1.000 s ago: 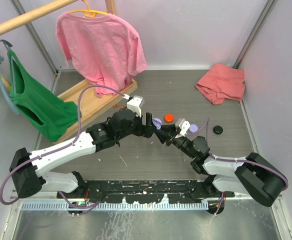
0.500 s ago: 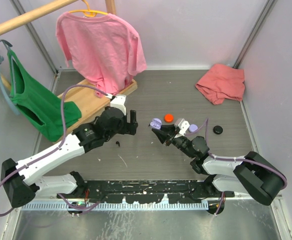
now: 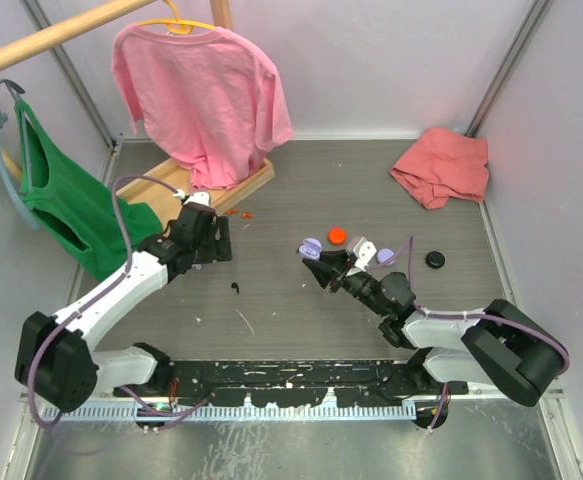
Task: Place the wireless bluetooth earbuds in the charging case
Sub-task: Pick up the earbud from the center of the board.
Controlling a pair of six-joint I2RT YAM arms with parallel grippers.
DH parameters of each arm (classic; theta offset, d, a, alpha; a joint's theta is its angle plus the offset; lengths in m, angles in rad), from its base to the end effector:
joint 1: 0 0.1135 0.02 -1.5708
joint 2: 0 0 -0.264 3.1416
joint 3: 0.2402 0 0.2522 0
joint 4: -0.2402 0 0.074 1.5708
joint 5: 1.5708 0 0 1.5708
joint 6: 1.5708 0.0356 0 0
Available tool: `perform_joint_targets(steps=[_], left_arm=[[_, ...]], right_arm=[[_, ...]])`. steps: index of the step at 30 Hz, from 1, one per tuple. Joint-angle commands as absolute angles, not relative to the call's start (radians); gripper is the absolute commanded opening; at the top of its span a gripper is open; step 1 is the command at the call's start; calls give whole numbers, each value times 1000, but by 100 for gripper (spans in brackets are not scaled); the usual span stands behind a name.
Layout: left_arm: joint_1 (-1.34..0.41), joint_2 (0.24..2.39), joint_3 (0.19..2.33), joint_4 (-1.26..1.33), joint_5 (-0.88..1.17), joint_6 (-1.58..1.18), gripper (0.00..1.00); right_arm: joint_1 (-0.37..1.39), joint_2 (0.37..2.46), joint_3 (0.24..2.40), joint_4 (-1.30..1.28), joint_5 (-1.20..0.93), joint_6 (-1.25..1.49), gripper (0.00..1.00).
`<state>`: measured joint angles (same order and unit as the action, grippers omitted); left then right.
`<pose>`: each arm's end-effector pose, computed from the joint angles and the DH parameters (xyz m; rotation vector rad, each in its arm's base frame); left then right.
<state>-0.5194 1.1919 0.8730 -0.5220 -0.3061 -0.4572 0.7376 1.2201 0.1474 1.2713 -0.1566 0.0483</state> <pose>0.2187 -0.1127 0.2585 -0.0656 2.3626 -0.1015 0.1488 0.1427 0.1964 -0.6037 1.2818 0.7618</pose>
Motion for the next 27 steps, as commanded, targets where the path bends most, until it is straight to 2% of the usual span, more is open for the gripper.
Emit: perform_joint_targets(steps=[1,8,19,27], left_arm=[[-407,1257,855,-444,-211,-422,84],[-291,1422,885,-401,-122,-390,84],[-253,1584,926,-382,-106,-351,83],[-253,1614,943,-454,-41,-367,73]], right_arm=[[737,1232,165,1342,-151,38,1],[737,1241,169,1342,-154,38,1],[738,1250,173,1338,-161,40,1],[737,1249,174,1336,-164,43,1]])
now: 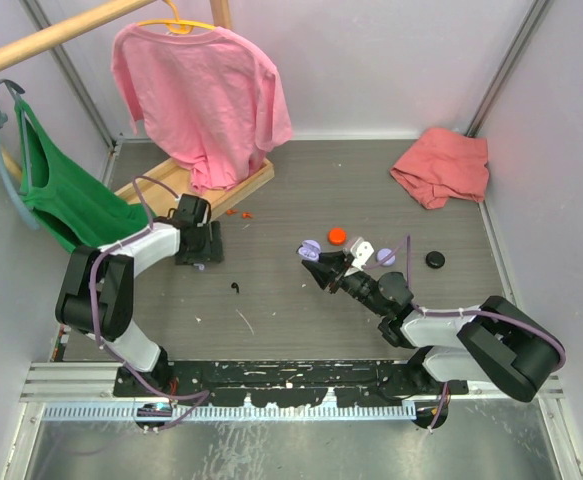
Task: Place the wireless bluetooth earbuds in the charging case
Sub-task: Pick up the earbud from the center of the board.
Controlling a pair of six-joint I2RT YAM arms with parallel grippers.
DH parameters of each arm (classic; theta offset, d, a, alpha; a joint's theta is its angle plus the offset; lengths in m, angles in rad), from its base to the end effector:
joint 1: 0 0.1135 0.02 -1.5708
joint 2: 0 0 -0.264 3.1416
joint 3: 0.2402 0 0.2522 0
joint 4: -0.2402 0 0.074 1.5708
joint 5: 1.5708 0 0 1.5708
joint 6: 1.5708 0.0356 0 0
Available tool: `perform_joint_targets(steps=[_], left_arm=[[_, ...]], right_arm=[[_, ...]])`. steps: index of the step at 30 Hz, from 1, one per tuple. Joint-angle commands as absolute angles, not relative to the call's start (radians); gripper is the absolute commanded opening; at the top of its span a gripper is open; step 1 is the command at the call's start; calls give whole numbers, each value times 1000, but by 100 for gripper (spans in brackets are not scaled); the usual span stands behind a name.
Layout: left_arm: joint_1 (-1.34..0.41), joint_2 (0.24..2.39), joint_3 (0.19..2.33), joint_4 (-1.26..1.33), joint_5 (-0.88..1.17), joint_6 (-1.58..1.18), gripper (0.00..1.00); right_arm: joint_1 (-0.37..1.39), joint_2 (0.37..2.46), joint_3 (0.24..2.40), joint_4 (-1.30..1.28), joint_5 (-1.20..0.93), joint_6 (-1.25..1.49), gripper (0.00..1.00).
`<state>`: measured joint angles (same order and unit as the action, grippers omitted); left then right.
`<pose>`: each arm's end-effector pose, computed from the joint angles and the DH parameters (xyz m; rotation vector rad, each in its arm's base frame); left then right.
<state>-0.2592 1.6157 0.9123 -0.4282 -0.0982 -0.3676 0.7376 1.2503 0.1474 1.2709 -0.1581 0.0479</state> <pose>0.2947 -0.0745 0.1655 -0.1754 2.6880 -0.0594 0.1505 0.1444 0.1907 -0.6147 1.3113 0.7588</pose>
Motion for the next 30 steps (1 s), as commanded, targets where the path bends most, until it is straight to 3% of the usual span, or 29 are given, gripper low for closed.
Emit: perform_joint_targets(steps=[1,17,26,30], left_arm=[[-253,1605,941,-463,-34,-370,72],[-320,1522,897,-498,123,-467,66],[-366,1491,943,-556,99,-465,66],[-367,1493,995,-620,-10,-427,65]], right_arm=[[738,1248,175,1336,-165,43,1],[739,1255,180,1329,-172,46,1],[738,1250,180,1324,-169,43,1],[738,1251,180,1323,-170,44,1]])
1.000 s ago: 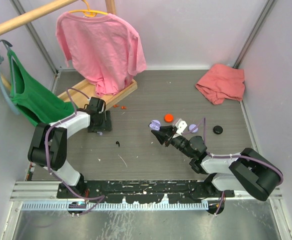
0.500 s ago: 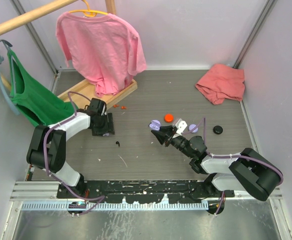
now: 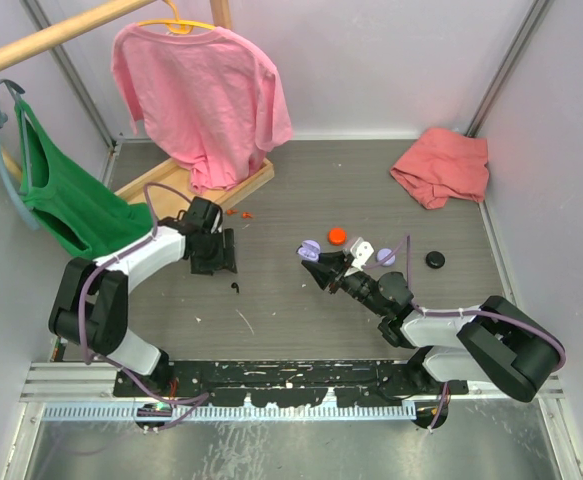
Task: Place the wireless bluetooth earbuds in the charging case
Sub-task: Pick up the earbud from the center of the board.
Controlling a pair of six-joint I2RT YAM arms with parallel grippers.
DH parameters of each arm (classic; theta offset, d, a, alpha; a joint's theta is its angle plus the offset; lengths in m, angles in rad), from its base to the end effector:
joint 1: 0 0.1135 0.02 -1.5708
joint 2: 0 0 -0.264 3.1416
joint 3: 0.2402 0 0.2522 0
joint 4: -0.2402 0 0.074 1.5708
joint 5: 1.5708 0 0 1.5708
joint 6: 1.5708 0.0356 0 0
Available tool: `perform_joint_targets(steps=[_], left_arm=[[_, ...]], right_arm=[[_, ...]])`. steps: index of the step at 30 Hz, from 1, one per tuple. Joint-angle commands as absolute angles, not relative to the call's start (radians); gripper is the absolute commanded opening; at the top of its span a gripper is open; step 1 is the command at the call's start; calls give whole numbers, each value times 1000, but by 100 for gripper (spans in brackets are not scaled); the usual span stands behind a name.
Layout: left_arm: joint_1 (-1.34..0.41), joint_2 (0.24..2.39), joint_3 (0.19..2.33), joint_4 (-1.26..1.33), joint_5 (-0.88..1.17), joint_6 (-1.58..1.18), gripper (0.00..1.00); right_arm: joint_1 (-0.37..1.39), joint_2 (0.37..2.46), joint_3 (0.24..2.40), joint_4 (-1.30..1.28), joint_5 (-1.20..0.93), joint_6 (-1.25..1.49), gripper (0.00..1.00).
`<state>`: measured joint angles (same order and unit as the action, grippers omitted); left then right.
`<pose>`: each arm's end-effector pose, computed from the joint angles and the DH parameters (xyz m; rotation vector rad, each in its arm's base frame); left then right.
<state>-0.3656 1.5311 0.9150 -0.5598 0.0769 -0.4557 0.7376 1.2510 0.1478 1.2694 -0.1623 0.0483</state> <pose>0.2663 -0.1049 0.1836 -0.1043 2.7903 -0.3215 0.1505 0.1445 0.1905 -0.6184 1.3121 0.7618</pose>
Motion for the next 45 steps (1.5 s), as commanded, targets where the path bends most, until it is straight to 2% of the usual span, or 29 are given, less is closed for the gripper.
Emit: perform_joint_targets(steps=[1,6,12,36,45], left_arm=[[-367,1502,1010,-638,-35,-414,64],[-367,1565,1079,-683,-95,-350,54],[-367,1672,1153,-738,-108,-285,47],[-367,1854,1228,-784,-58,-246,36],[-368,1865,1222,-791,-49,-257,23]], right_arm=[[737,1251,180,1322,-170,44,1],[738,1249,181,1320,-168,43,1],[739,1252,182,1319,-171,46,1],[738,1252,181,1317,-163,44,1],[738,1244,181,1312,-161,41,1]])
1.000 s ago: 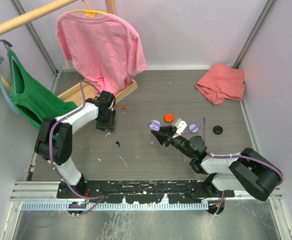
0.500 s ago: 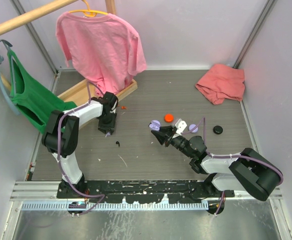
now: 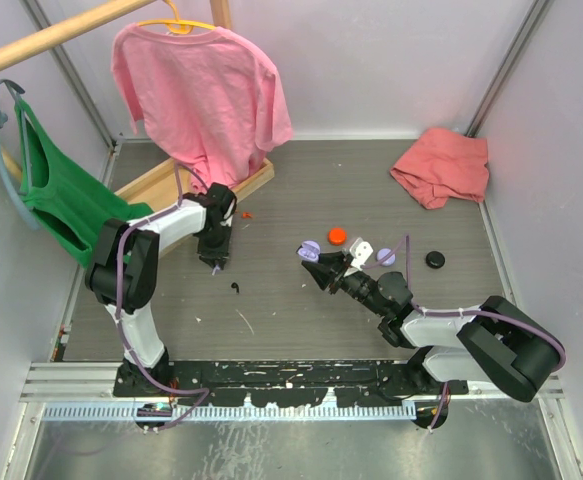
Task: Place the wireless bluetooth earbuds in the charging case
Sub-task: Pick up the earbud from the center of the board.
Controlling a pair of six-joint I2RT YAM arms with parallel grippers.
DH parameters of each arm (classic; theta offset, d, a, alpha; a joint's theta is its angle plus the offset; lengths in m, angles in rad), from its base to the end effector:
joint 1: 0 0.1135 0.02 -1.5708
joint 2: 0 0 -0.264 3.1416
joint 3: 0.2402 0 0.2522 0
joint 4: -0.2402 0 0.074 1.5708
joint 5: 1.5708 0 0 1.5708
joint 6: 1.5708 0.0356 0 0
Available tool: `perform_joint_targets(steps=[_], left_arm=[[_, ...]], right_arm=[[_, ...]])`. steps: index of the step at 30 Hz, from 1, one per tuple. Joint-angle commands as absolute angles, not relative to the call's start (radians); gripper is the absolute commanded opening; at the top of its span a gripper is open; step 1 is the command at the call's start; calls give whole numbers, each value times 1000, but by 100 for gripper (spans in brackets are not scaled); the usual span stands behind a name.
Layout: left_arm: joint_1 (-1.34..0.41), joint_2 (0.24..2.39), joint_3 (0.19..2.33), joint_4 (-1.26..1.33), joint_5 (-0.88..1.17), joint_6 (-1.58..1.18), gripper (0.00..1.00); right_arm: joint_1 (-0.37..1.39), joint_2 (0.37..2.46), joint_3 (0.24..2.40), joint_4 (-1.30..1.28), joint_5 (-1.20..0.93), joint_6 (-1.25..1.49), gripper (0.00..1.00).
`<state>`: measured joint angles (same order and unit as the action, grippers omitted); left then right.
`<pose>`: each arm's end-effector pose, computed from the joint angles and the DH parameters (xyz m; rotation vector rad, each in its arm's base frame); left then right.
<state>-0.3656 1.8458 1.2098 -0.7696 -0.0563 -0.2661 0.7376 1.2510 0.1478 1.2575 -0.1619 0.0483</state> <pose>0.3205 -0.1205 0.1623 0.1407 2.9638 0.0031 0.1507 0.1447 0.1893 -0.6218 1.3239 0.7601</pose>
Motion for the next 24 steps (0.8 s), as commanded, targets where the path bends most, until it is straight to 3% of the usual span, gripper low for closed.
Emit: perform_joint_targets(steps=[1,12,24], left_arm=[[-367,1860,1221,-789,-50,-259,21],[-371,1727,1133,-662,0,-306,8],[-428,1432,970,-429,38,-441,5]], right_arm=[[737,1245,180,1312,-161,42,1],[738,1239,181,1307,-165,40,1],[739,1235,180,1307,-167,37,1]])
